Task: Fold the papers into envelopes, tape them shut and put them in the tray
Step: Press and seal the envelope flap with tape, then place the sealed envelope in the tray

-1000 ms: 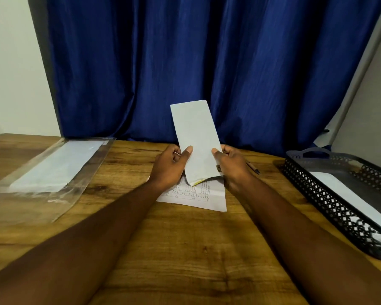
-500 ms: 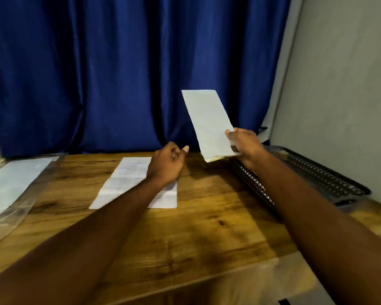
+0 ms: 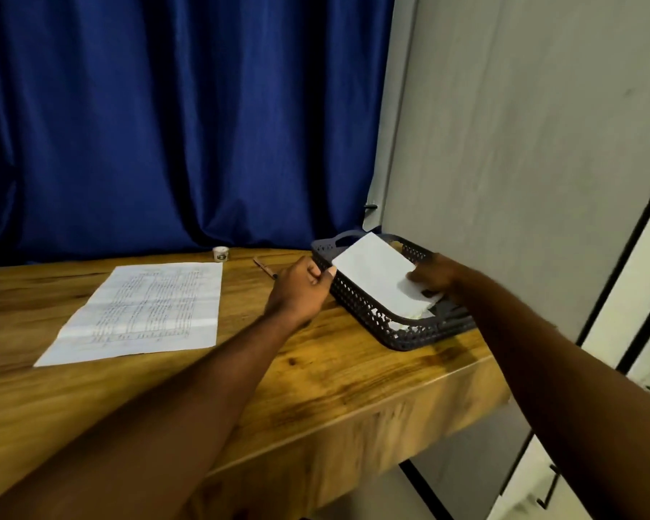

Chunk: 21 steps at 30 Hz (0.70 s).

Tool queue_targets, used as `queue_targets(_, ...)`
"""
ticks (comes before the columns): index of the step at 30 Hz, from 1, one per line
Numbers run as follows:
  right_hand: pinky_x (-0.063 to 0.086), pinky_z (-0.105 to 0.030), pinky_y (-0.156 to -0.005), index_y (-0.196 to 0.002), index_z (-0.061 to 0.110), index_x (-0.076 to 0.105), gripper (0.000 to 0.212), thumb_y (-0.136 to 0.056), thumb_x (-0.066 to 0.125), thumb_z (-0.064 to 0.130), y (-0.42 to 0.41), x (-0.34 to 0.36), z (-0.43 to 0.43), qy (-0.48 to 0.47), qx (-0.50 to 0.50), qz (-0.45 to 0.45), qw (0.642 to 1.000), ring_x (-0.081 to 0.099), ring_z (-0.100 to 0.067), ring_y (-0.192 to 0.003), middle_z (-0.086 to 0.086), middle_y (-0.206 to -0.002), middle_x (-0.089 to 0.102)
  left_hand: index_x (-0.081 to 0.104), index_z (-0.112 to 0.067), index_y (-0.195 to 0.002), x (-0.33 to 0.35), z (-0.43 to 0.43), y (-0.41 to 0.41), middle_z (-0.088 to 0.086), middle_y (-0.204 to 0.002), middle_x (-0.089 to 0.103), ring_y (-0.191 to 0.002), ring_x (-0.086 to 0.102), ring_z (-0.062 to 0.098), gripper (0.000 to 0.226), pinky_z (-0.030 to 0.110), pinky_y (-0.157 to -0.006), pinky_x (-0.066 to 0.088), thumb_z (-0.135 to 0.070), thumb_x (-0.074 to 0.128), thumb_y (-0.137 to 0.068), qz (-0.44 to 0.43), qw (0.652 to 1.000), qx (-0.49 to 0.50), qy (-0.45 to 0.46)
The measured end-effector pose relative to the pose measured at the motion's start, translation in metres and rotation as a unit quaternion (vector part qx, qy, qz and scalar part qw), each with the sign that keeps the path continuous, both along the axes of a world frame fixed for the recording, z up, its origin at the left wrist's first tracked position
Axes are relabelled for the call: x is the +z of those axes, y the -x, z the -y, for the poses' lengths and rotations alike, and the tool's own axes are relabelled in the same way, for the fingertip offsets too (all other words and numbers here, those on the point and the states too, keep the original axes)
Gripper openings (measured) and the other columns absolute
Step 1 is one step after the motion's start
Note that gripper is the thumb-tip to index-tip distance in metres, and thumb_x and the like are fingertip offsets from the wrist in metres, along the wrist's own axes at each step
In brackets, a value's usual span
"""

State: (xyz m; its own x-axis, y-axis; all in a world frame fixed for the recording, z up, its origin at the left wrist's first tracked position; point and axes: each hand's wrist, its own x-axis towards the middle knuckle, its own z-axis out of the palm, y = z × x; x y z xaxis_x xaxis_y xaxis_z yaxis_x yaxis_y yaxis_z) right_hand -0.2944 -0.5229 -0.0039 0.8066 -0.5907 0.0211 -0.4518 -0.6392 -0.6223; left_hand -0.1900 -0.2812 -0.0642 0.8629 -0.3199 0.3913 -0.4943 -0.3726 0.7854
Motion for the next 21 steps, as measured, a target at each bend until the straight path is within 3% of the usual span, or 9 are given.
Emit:
queue_targets(2,0.05,-0.024,-0.047,-0.107,0.005,0.062,0.006,-0.102,0.065,0.007,-0.001,-0.005,0.003,0.033,0.006,-0.042,0.999,0.061,-0.027,-0.076,-0.018,-0.099,0.062,0.06,-0.026,-0.088,-0.003,0.002,0.003,-0.009,-0.082,0.066,-0.075,0.062,0.012,0.027,0.03,-0.061,0.045,-0.051,0.063,-0.097,0.001,1.0,-0.001,-0.007)
queue_targets(5,0.061,-0.041,-0.082,-0.114,0.002,0.069,0.024,-0.094,0.076,0.014,-0.01,-0.014,0.012,0.064,-0.01,-0.073,0.995,0.069,-0.033,-0.095,-0.02,-0.112,0.07,0.059,-0.027,-0.087,-0.008,0.002,0.002,-0.009,-0.081,0.066,-0.075,0.062,0.014,0.025,0.031,-0.063,0.047,-0.05,0.065,-0.095,-0.005,1.0,-0.006,-0.008)
queue_targets(7,0.059,-0.042,-0.091,-0.118,0.005,0.068,0.035,-0.088,0.082,0.017,-0.011,-0.017,0.012,0.094,-0.005,-0.091,0.991,0.069,-0.032,-0.099,-0.016,-0.113,0.07,0.058,-0.03,-0.086,-0.008,0.001,0.003,-0.012,-0.082,0.065,-0.075,0.061,0.013,0.02,0.03,-0.063,0.045,-0.046,0.067,-0.095,-0.008,1.0,-0.011,-0.006)
queue_targets(10,0.05,-0.035,-0.083,-0.123,0.013,0.067,0.043,-0.085,0.086,0.017,-0.01,-0.018,0.01,0.126,0.008,-0.12,0.985,0.064,-0.028,-0.095,-0.014,-0.117,0.069,0.057,-0.034,-0.087,-0.006,0.0,0.005,-0.014,-0.085,0.065,-0.078,0.061,0.009,0.016,0.029,-0.063,0.044,-0.04,0.068,-0.096,-0.003,1.0,-0.018,-0.007)
queue_targets(13,0.047,-0.033,-0.083,-0.131,0.01,0.066,0.049,-0.087,0.084,0.023,-0.003,-0.014,0.003,0.192,0.0,-0.108,0.976,0.065,-0.033,-0.105,-0.016,-0.124,0.069,0.059,-0.033,-0.09,-0.004,-0.001,0.005,-0.012,-0.088,0.067,-0.08,0.064,0.01,0.013,0.031,-0.064,0.05,-0.038,0.07,-0.095,-0.001,1.0,-0.016,-0.012)
queue_targets(17,0.05,-0.033,-0.076,-0.126,0.012,0.067,0.038,-0.093,0.075,0.03,0.001,0.007,-0.026,0.271,-0.026,-0.006,0.962,0.063,-0.029,-0.086,-0.008,-0.099,0.065,0.062,-0.03,-0.094,0.0,-0.005,0.002,-0.01,-0.088,0.068,-0.08,0.065,0.013,0.012,0.041,-0.075,0.059,-0.039,0.07,-0.094,0.004,1.0,-0.009,-0.022)
queue_targets(21,0.062,-0.04,-0.081,-0.107,0.021,0.073,0.019,-0.091,0.07,0.031,-0.023,0.017,-0.066,0.262,0.038,0.105,0.959,0.069,-0.025,-0.088,-0.005,-0.102,0.074,0.063,-0.029,-0.09,0.001,-0.019,-0.006,-0.008,-0.082,0.068,-0.078,0.064,0.013,0.014,0.038,-0.073,0.058,-0.039,0.072,-0.092,0.022,1.0,0.005,-0.019)
